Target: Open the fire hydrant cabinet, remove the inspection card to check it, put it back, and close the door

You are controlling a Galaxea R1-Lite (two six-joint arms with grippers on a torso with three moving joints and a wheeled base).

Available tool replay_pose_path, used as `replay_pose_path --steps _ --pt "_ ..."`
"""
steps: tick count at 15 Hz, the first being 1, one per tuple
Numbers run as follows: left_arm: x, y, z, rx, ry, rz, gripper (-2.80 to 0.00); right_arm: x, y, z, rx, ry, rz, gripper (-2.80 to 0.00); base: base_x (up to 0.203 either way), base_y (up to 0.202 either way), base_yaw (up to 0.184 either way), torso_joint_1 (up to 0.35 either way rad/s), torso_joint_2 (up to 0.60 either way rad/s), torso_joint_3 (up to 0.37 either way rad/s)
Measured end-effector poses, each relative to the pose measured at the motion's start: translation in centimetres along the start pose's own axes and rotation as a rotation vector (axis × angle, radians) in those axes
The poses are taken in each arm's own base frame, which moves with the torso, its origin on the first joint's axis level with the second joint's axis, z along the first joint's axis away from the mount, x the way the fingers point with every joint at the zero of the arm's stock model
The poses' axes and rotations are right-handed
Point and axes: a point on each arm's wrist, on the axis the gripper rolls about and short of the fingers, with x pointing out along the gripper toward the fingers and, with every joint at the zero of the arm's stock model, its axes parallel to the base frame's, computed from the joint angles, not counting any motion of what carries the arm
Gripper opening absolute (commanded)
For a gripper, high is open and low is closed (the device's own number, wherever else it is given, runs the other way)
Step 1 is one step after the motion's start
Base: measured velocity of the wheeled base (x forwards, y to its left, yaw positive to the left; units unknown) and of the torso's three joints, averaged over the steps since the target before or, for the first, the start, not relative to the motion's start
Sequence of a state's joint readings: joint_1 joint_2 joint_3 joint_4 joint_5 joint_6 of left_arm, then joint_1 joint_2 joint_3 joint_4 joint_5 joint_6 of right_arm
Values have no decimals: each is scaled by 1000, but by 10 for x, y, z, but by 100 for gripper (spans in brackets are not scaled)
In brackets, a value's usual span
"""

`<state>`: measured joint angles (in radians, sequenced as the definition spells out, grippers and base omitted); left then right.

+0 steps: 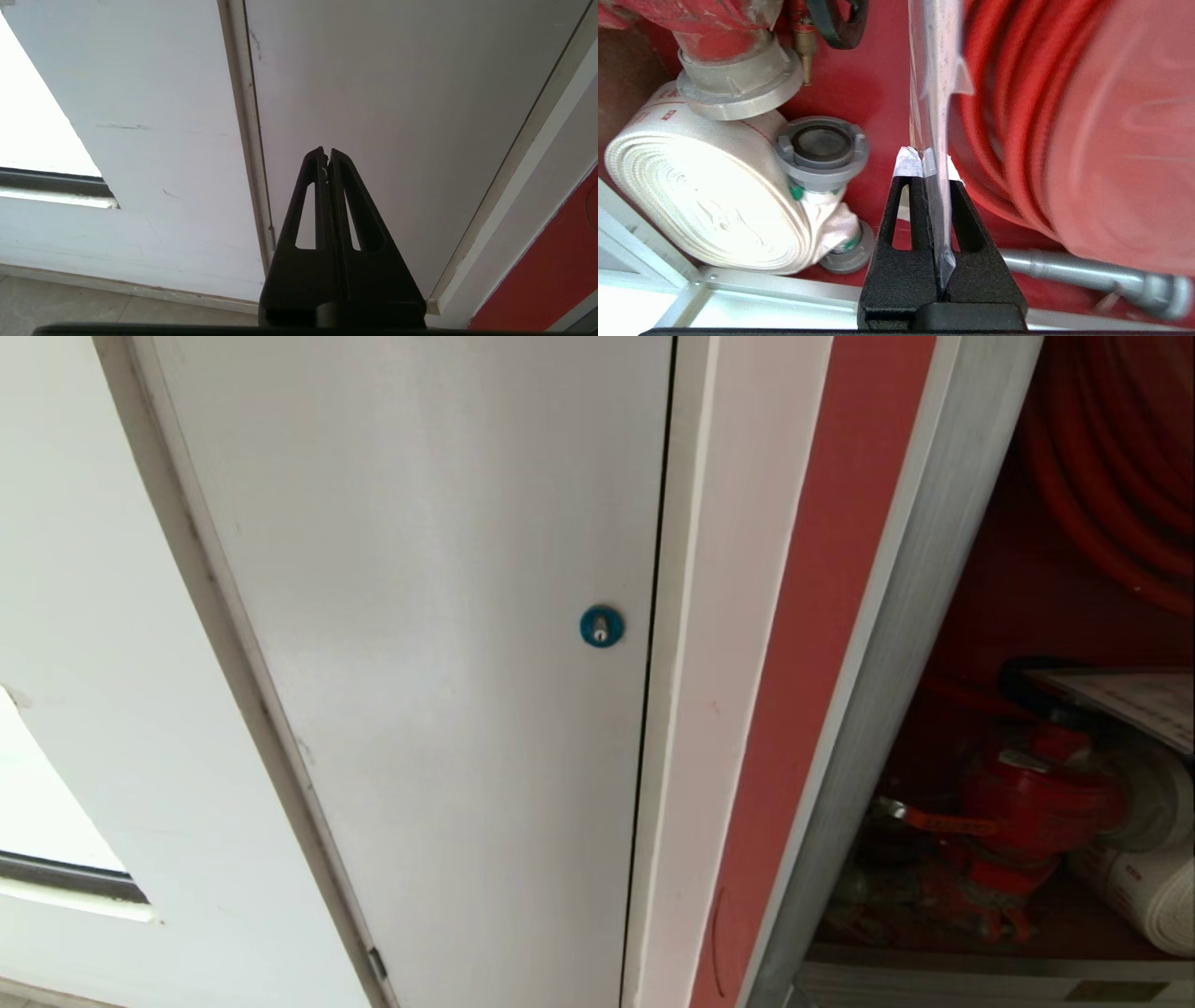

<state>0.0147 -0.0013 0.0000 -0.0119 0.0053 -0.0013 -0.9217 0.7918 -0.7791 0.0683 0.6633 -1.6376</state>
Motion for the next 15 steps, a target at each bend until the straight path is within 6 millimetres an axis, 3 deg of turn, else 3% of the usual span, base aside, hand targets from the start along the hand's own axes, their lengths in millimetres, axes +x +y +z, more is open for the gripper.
replay_pose_path --steps 7,12,15 --pt "0 0 0 0 0 0 -280 -10 -8 9 33 -1 -66 -280 0 0 0 0 0 0" --pt "0 0 0 0 0 0 -280 -17 -10 16 72 97 -104 -280 0 0 0 0 0 0" --pt "0 0 0 0 0 0 -280 -32 -7 22 78 158 -126 -280 0 0 0 0 0 0"
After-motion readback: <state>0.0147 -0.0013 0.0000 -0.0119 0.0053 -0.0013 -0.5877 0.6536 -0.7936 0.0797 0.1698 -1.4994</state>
